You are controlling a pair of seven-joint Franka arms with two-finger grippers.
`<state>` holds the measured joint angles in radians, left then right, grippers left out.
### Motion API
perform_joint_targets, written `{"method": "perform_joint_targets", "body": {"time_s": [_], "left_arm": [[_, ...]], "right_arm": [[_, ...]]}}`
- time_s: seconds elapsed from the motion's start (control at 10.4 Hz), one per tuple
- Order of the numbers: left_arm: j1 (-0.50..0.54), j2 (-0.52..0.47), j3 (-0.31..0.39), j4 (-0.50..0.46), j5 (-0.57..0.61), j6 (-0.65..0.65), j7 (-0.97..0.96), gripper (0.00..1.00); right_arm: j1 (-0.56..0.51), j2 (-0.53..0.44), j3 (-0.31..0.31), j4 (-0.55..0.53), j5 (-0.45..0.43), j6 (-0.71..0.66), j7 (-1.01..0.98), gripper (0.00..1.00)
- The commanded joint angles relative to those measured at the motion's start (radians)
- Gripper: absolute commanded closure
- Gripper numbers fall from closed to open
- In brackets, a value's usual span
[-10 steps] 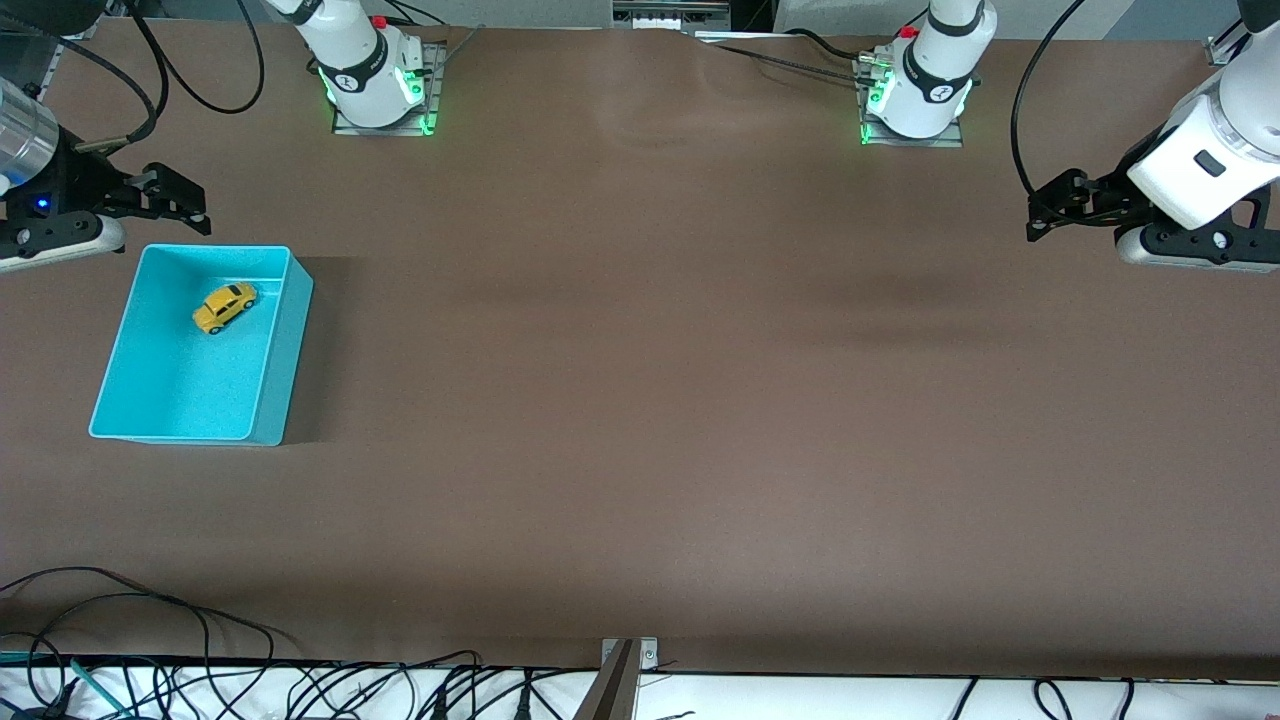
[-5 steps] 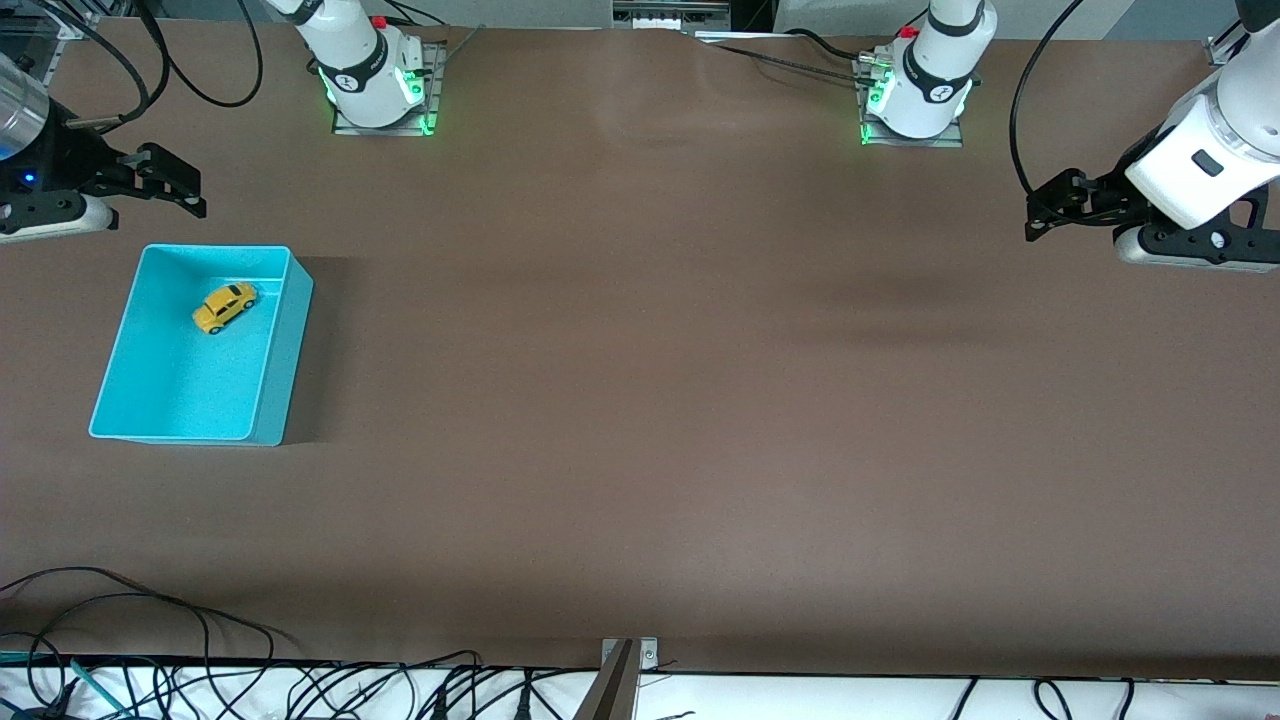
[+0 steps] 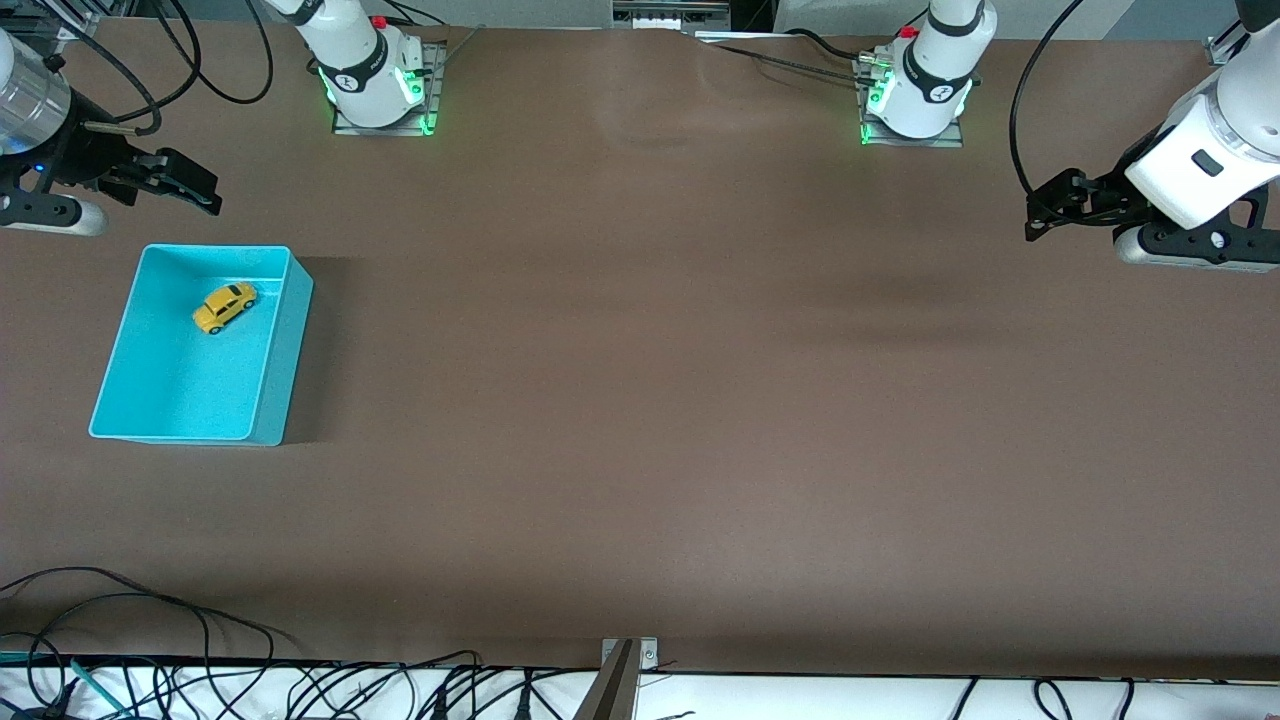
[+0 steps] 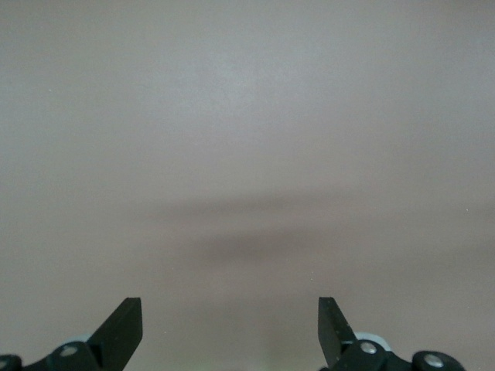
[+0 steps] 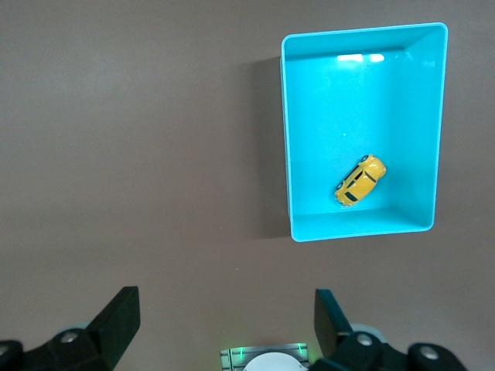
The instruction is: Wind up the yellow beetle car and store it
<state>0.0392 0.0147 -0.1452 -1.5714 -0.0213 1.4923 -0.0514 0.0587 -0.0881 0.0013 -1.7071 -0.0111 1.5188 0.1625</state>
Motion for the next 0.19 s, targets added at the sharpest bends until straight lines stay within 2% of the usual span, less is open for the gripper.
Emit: {"method": "perform_joint_targets", "body": {"time_s": [0.0,0.1], "left_arm": [[0.001,0.010,-0.002,0.025,-0.011,-0.010,-0.005,0.00],[0.001,0.010,-0.002,0.025,-0.011,-0.012,-0.005,0.00]], "right_arm": [[0.006,-0.009,-0.007,0.015,-0.013,-0.019,0.019,0.00],[0.006,-0.009,-0.007,0.014,-0.013,-0.022,0.017,0.00]]}}
